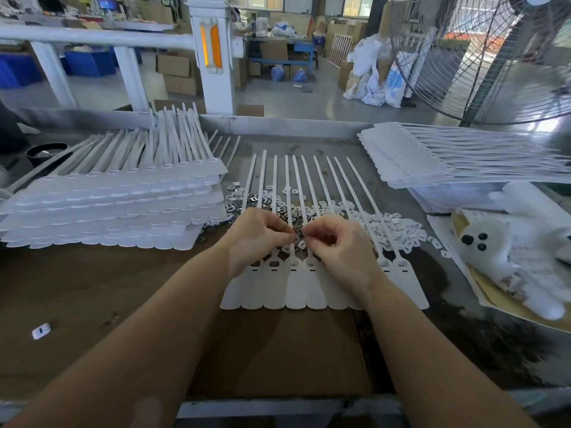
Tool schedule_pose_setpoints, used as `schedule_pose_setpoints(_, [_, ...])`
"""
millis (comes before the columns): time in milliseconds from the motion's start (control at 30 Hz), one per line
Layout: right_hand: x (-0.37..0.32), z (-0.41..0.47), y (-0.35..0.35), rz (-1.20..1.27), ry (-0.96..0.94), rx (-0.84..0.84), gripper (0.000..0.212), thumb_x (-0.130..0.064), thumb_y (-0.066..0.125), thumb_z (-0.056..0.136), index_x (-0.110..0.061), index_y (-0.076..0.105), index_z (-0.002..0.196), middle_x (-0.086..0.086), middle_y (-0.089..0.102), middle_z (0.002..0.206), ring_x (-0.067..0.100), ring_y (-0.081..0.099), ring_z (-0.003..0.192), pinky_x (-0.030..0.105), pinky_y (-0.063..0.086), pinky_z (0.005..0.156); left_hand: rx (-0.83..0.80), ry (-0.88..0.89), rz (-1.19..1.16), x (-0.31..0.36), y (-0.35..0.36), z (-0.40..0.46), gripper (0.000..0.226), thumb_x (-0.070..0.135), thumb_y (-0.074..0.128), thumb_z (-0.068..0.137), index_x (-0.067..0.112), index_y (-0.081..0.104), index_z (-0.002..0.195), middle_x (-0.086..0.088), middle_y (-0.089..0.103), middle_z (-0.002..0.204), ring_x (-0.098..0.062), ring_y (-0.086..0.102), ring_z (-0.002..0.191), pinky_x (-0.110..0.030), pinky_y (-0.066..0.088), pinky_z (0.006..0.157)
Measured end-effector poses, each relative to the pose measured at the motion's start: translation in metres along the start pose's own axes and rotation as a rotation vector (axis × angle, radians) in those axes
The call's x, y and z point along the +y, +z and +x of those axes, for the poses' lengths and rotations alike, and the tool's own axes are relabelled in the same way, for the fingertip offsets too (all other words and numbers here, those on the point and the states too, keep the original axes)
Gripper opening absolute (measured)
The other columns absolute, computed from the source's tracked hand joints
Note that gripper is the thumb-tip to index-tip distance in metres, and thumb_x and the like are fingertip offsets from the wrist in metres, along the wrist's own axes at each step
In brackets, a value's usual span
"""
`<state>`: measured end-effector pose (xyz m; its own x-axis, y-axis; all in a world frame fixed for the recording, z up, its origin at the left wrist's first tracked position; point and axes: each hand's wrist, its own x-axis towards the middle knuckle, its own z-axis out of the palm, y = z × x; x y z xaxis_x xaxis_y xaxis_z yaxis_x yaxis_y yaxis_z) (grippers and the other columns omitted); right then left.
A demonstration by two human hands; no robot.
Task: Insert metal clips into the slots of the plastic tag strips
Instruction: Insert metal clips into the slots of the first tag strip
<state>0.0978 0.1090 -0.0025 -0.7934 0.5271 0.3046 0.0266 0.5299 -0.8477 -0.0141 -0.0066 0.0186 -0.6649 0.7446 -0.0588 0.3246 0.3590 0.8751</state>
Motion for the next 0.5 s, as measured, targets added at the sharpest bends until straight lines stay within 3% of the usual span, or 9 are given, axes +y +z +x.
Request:
schedule_pose_setpoints(133, [0.0014, 0.0004, 0.0019, 0.008, 0.016, -0.023, 0.006, -0.009, 0.067, 0.083, -0.014, 0.069, 0.082, 0.000, 0.067, 0.075, 0.005, 0.062, 0.068, 0.016, 0.050, 0.060, -0.011, 0.046, 0.015, -0.0026, 0.0008, 0.0008, 0.003, 0.019, 0.071, 0.082, 0.019, 0.072, 0.085, 0.000, 0.070, 0.077, -0.013, 0.061, 0.072, -0.027, 0.050, 0.068])
schedule_pose_setpoints(233, [0.0027, 0.0024, 0.0031, -0.053, 0.026, -0.047, 0.003, -0.012, 0.064, 0.085, -0.013, 0.067, 0.084, 0.003, 0.067, 0.079, 0.020, 0.065, 0.077, 0.038, 0.054, 0.073, -0.011, 0.069, 0.034, -0.0043, 0.0005, 0.0013, 0.004, 0.021, 0.070, 0.083, 0.021, 0.072, 0.085, 0.004, 0.070, 0.076, -0.008, 0.062, 0.072, -0.019, 0.049, 0.065])
schedule_pose_setpoints(300, [0.0023, 0.0032, 0.0033, -0.084, 0.019, -0.060, 0.004, -0.014, 0.062, 0.087, -0.012, 0.065, 0.085, 0.004, 0.067, 0.080, 0.024, 0.064, 0.079, 0.046, 0.052, 0.078, -0.013, 0.072, 0.038, -0.0043, 0.0006, 0.0022, 0.004, 0.022, 0.069, 0.083, 0.021, 0.072, 0.086, 0.005, 0.070, 0.077, -0.006, 0.062, 0.072, -0.016, 0.048, 0.064])
schedule_pose_setpoints(433, [0.0000, 0.0025, 0.0027, -0.085, 0.016, -0.058, 0.007, -0.016, 0.061, 0.088, -0.012, 0.066, 0.086, 0.003, 0.065, 0.077, 0.022, 0.063, 0.078, 0.046, 0.052, 0.077, -0.019, 0.087, 0.084, -0.0036, 0.0020, 0.0024, 0.004, 0.020, 0.067, 0.086, 0.020, 0.070, 0.086, 0.008, 0.067, 0.077, -0.002, 0.060, 0.071, -0.004, 0.042, 0.054])
schedule_pose_setpoints(500, [-0.0006, 0.0018, 0.0017, -0.061, 0.027, -0.012, 0.009, -0.018, 0.061, 0.089, -0.013, 0.066, 0.084, 0.000, 0.064, 0.073, 0.020, 0.062, 0.075, 0.045, 0.052, 0.076, -0.034, 0.077, 0.096, -0.0027, 0.0004, 0.0028, 0.006, 0.019, 0.066, 0.086, 0.017, 0.071, 0.088, 0.004, 0.068, 0.078, -0.006, 0.059, 0.070, -0.008, 0.044, 0.058])
